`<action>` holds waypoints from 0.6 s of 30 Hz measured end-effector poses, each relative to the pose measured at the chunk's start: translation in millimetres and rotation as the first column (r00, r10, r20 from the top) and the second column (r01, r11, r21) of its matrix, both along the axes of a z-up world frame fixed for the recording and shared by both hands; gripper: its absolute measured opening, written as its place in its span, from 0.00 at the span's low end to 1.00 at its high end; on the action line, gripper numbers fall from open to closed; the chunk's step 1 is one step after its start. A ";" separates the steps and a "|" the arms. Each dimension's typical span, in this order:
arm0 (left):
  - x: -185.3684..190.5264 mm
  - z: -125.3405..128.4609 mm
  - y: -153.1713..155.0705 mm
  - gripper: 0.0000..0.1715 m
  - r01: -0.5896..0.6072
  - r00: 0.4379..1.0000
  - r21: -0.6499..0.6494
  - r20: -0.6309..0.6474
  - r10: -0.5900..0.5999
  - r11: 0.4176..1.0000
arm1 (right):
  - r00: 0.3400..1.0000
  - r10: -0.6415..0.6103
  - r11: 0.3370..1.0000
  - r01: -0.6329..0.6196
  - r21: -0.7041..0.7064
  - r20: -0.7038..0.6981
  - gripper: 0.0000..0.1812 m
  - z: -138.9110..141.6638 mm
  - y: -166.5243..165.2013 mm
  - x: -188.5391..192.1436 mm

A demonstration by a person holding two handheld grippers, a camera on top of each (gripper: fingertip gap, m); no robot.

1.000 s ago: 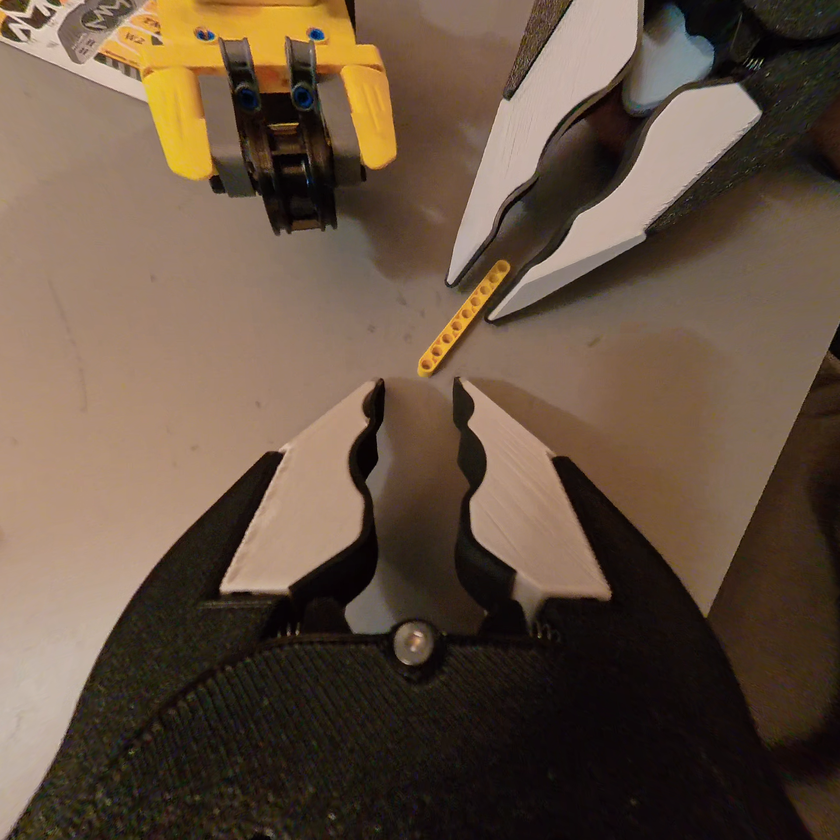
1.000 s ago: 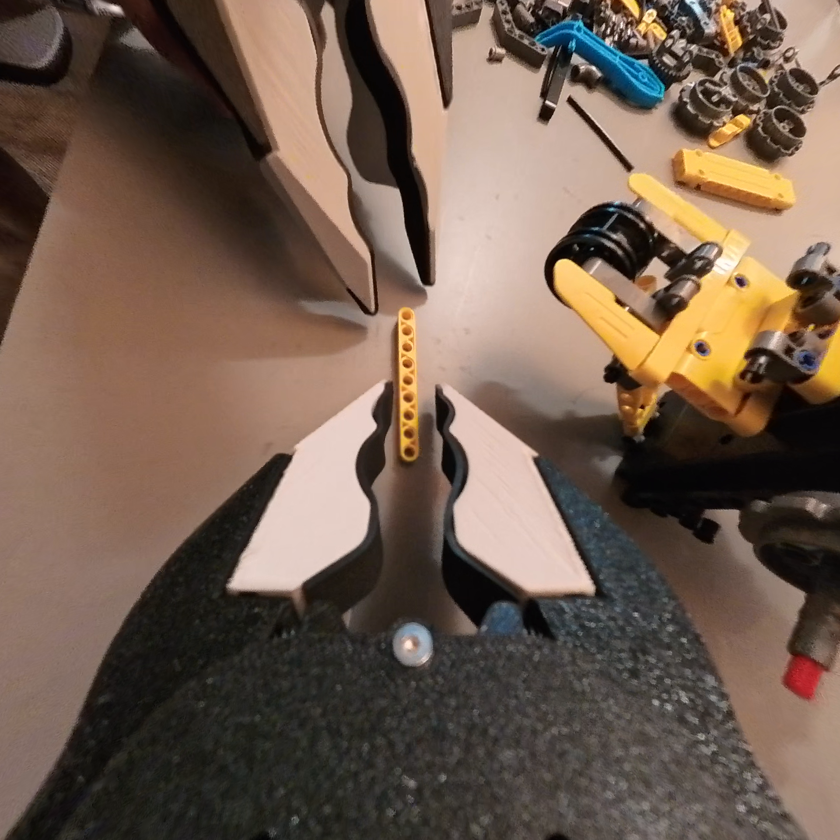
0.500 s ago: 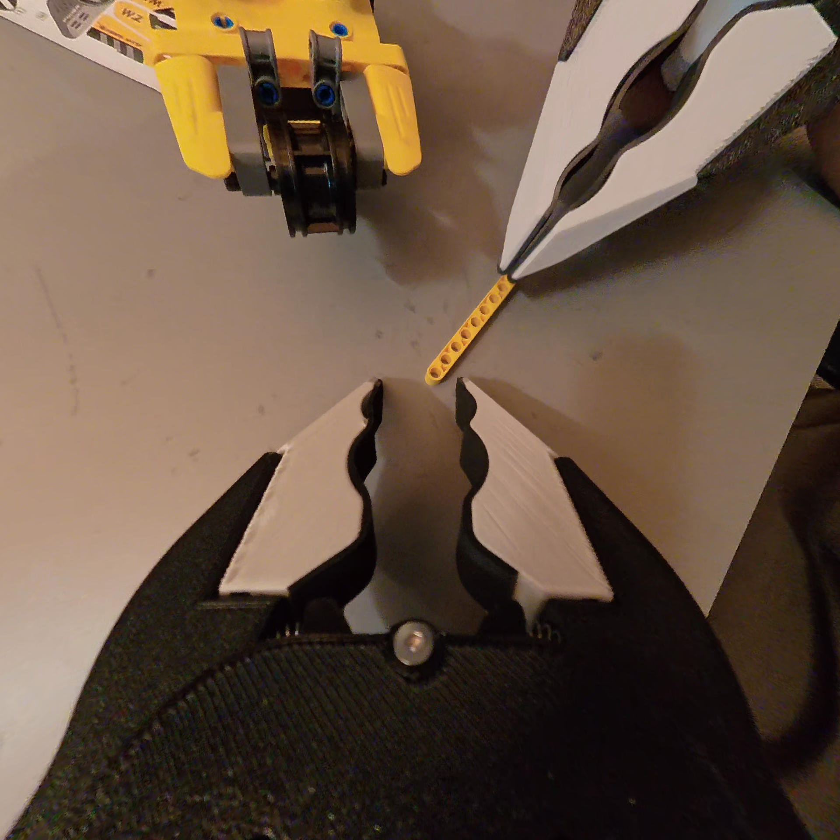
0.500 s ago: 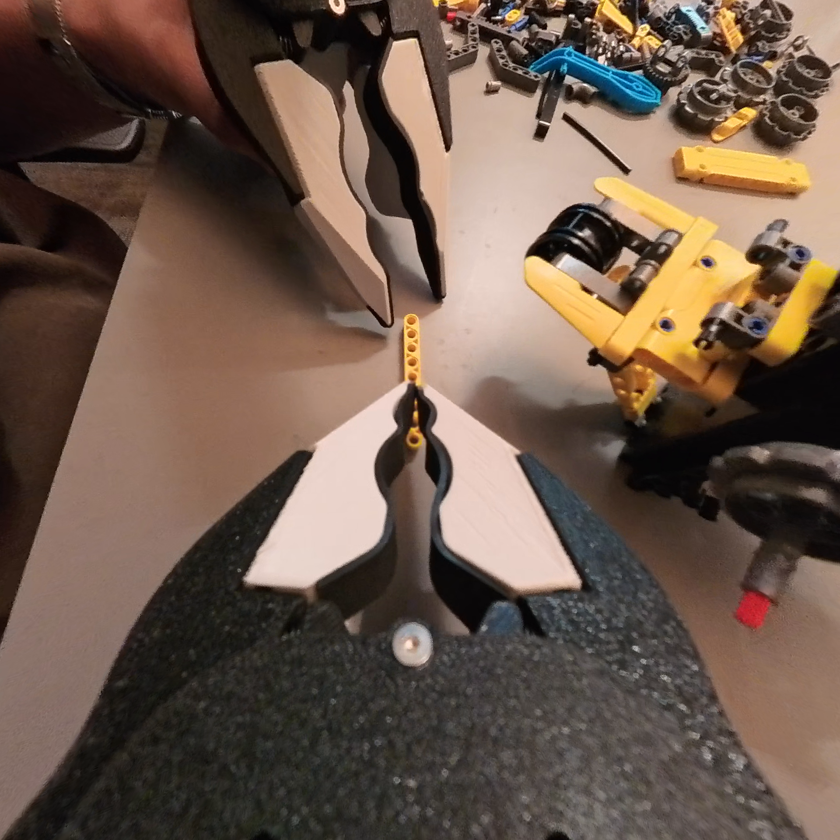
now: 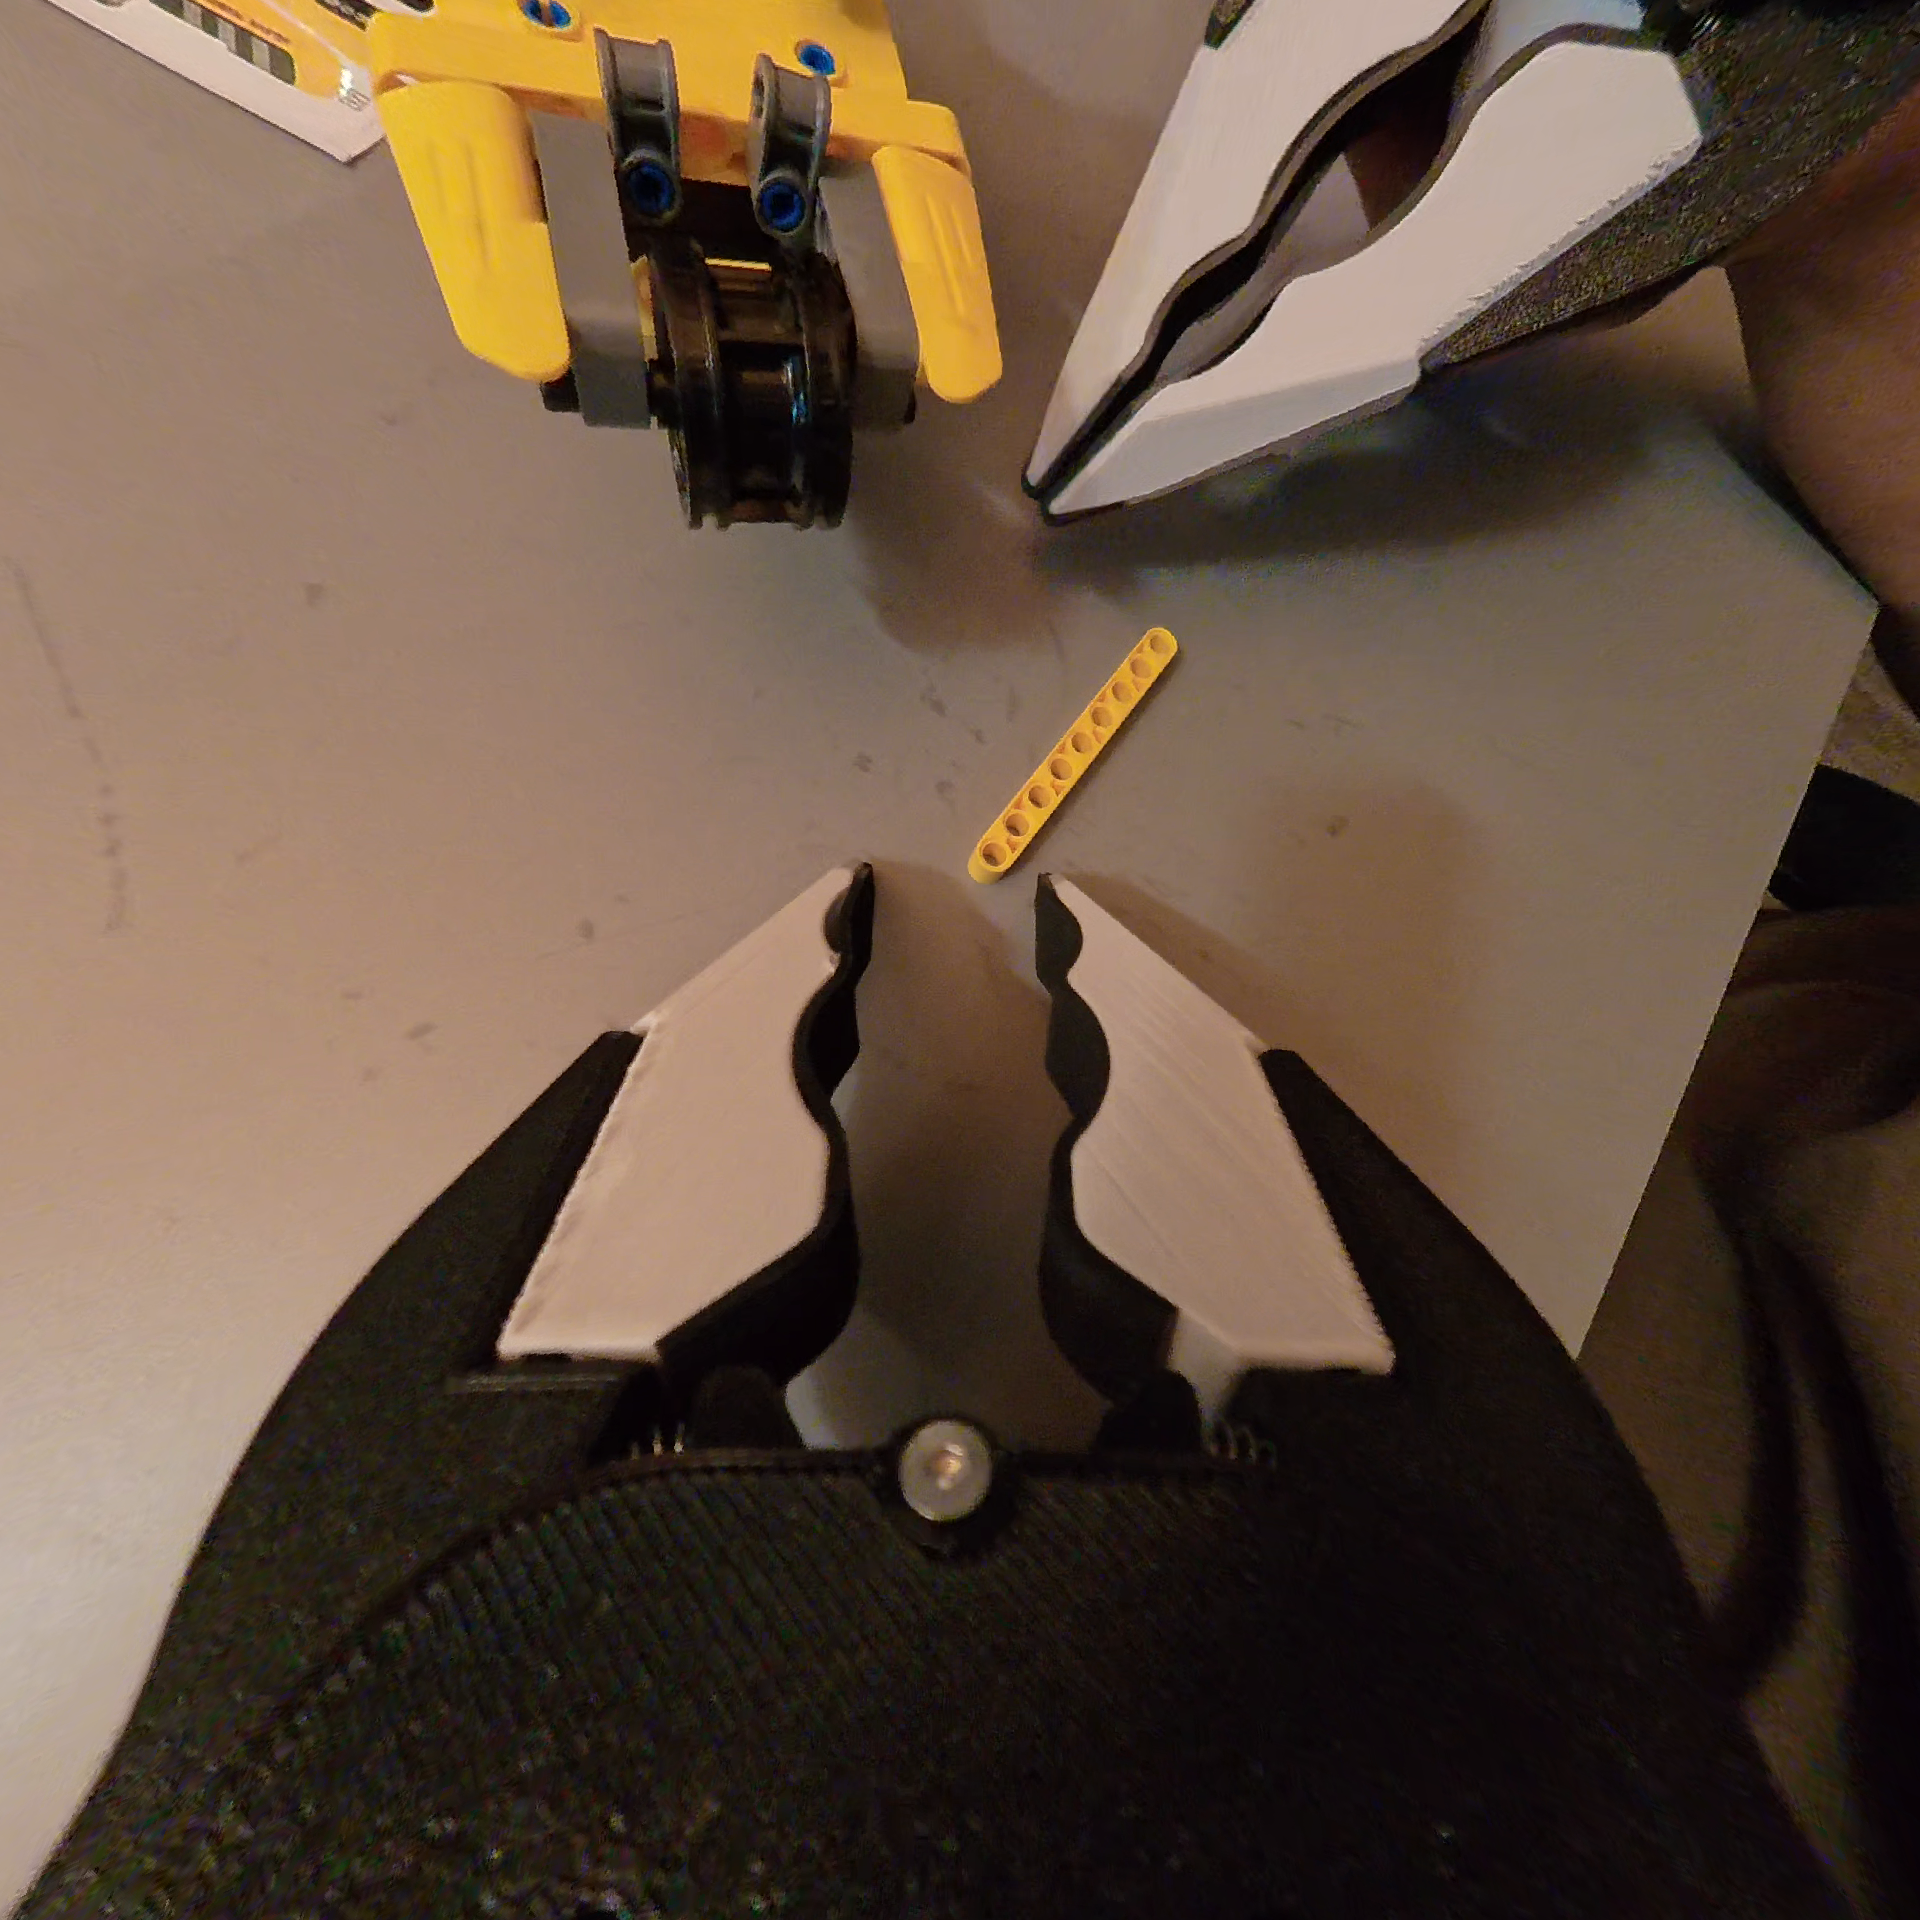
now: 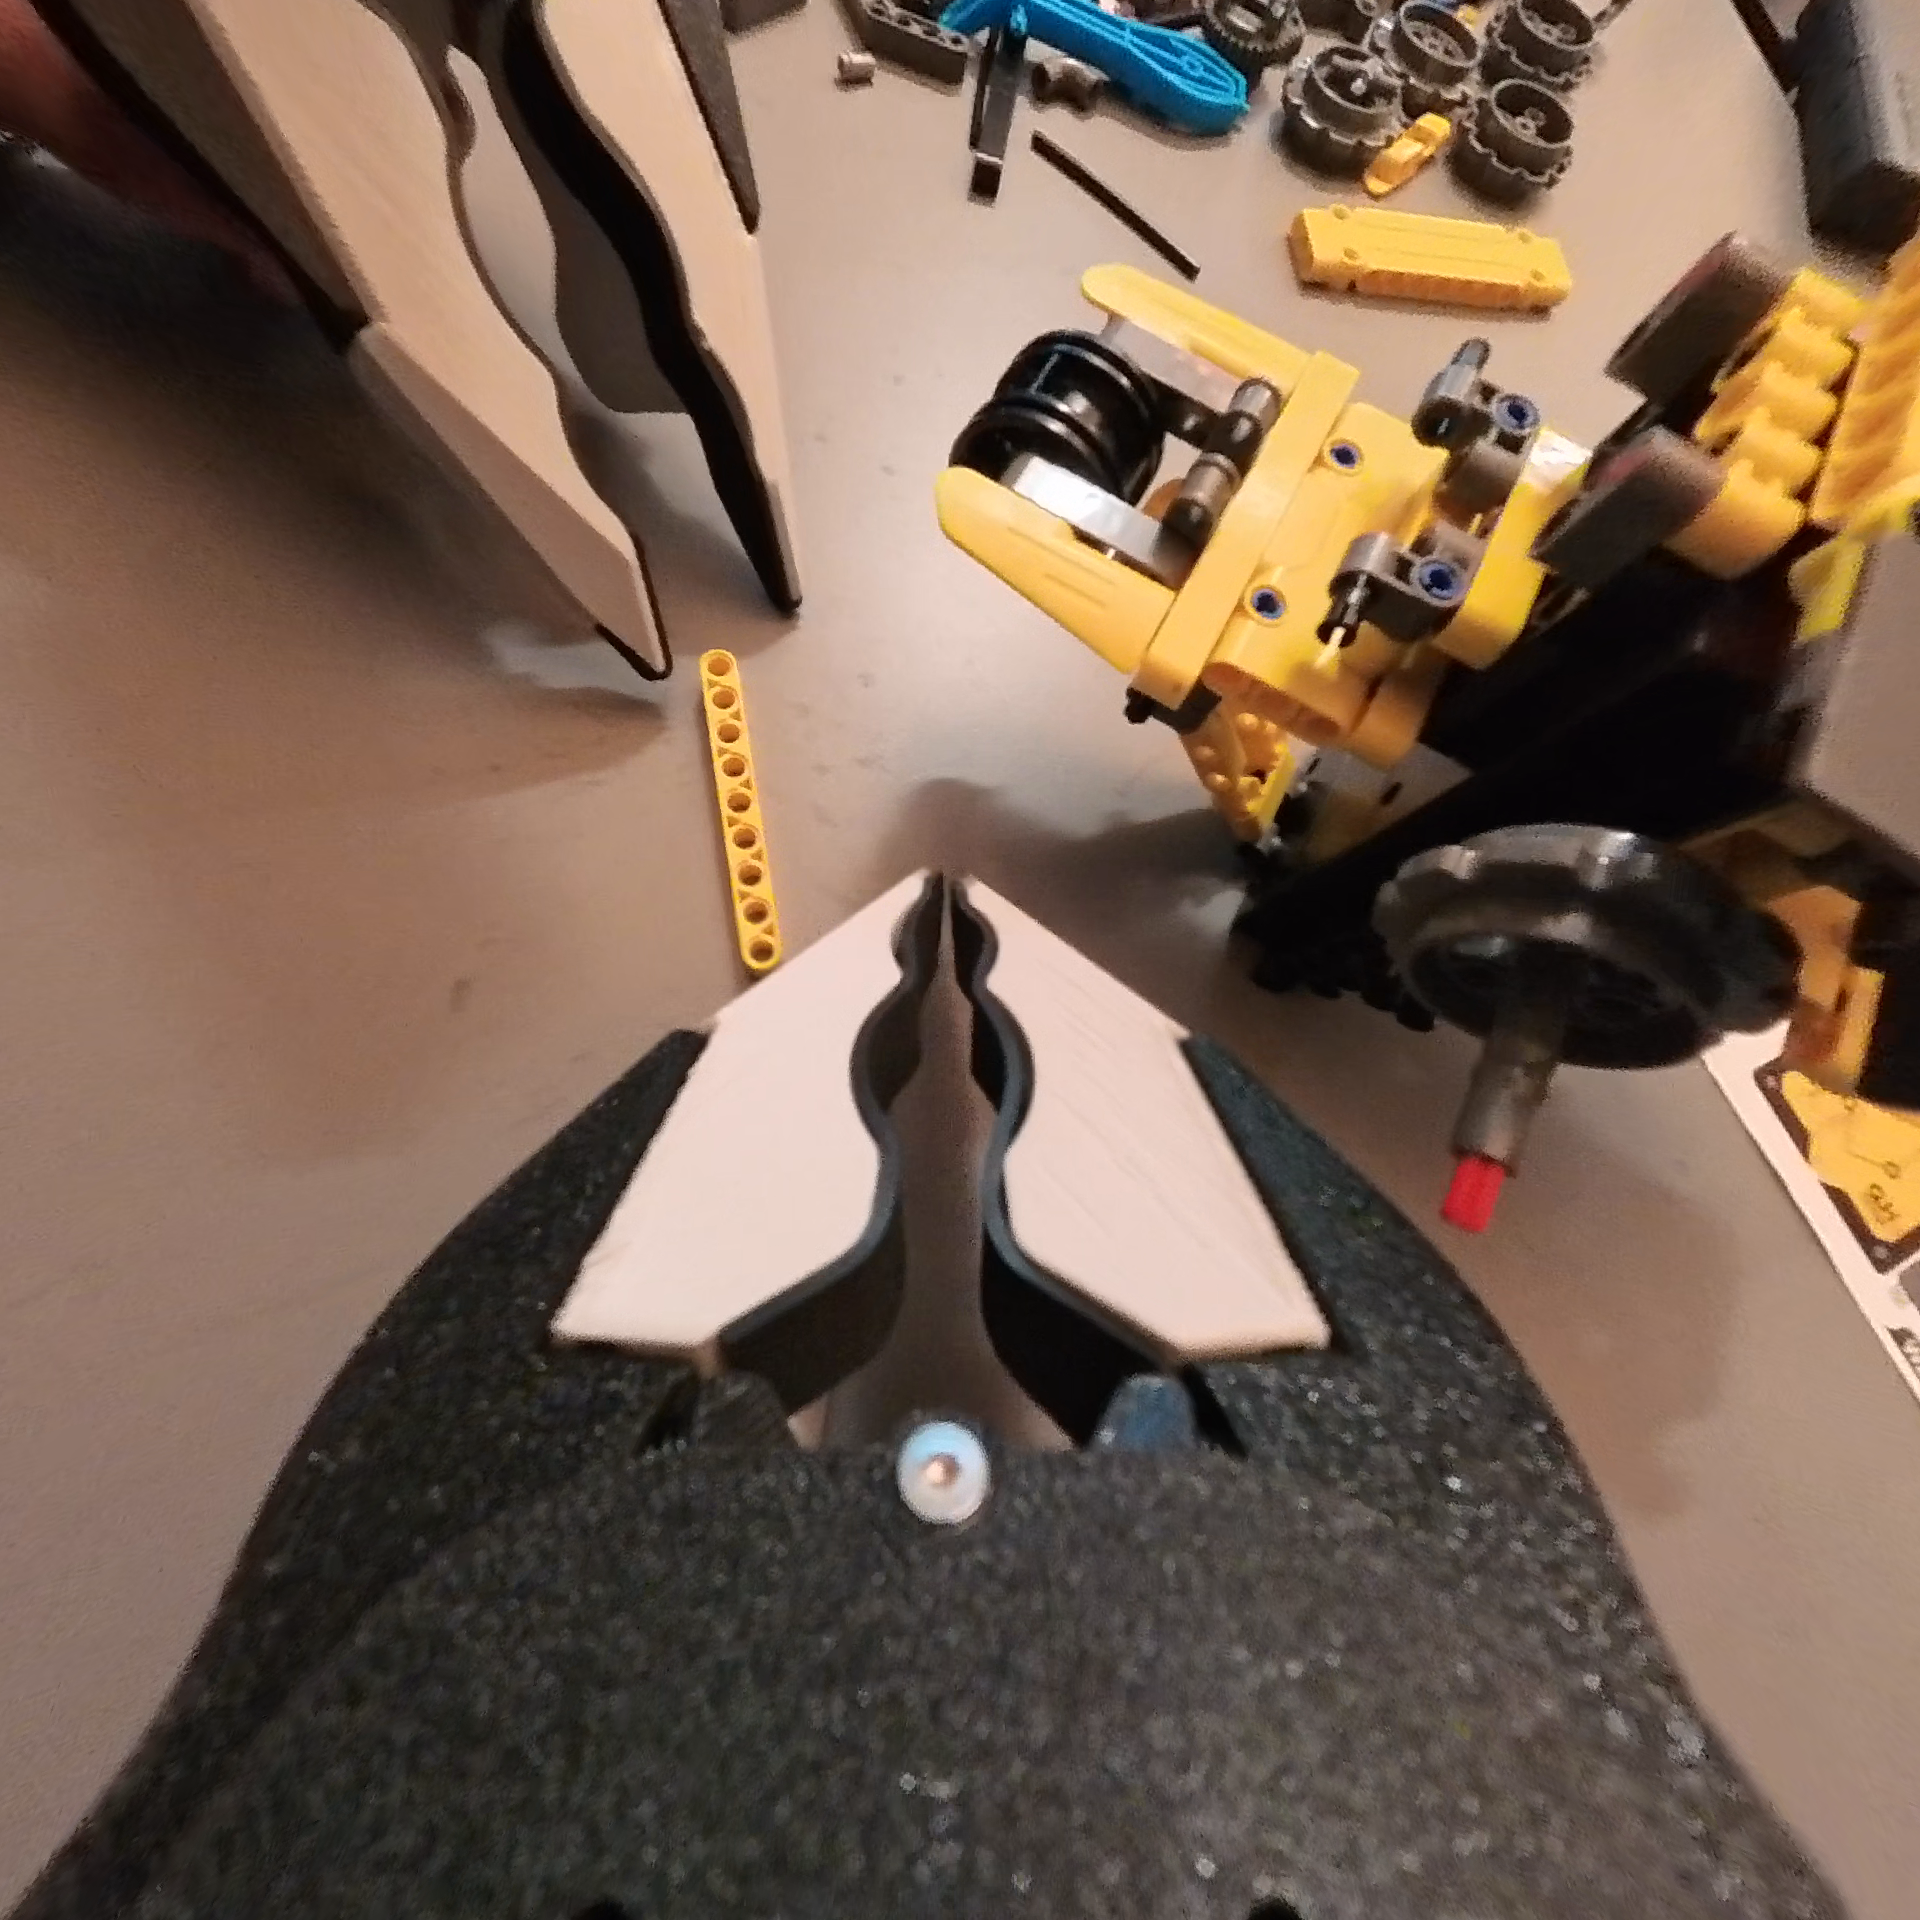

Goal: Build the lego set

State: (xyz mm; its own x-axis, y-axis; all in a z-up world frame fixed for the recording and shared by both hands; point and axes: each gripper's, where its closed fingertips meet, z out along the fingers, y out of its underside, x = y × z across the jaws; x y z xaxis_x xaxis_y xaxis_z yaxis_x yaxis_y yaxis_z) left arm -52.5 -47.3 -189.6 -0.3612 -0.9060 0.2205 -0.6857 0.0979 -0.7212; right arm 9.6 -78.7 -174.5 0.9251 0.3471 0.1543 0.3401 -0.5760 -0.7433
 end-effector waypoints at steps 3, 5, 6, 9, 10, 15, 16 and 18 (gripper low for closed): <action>0.0 -0.1 0.0 0.15 0.000 1.000 0.004 0.001 0.000 1.000 | 1.000 -0.005 1.000 0.005 -0.002 -0.010 0.01 -0.8 0.7 -0.3; 0.0 -0.1 0.0 0.15 0.000 1.000 0.003 0.000 0.000 1.000 | 1.000 0.000 1.000 0.000 0.005 -0.015 0.03 0.8 1.7 -3.0; 0.1 -0.1 0.1 0.15 0.000 1.000 -0.002 -0.001 0.000 1.000 | 1.000 0.005 1.000 -0.005 0.014 -0.022 0.03 2.9 2.7 -5.4; -0.4 1.2 -0.8 0.15 0.007 1.000 -0.040 -0.009 -0.008 0.999 | 0.998 0.023 0.998 -0.020 0.051 -0.057 0.04 11.2 6.1 -14.2; -0.5 1.6 -1.3 0.16 0.011 1.000 -0.053 -0.012 -0.012 0.999 | 0.997 0.027 0.998 -0.023 0.061 -0.066 0.05 13.4 6.8 -16.2; -0.1 2.4 -0.6 0.14 0.008 1.000 -0.086 -0.021 -0.010 0.996 | 0.995 0.004 0.997 0.003 0.081 -0.097 0.11 16.9 7.7 -19.1; 0.0 4.0 -0.3 0.14 0.008 1.000 -0.079 -0.008 -0.008 0.997 | 0.995 -0.015 0.997 0.022 0.080 -0.097 0.12 16.2 7.1 -17.5; 0.7 15.7 0.3 0.15 0.012 0.998 -0.081 0.068 -0.006 0.997 | 0.994 -0.063 0.995 0.070 0.077 -0.084 0.13 13.4 4.3 -11.6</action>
State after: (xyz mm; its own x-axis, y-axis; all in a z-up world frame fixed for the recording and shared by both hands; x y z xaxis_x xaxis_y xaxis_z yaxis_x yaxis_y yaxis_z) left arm -51.8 -47.0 -173.9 -0.3859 -0.8828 0.2677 -0.6344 0.0433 -0.7718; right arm -2.0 -74.5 -161.1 0.9563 0.2740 0.1020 0.2393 -0.5330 -0.8116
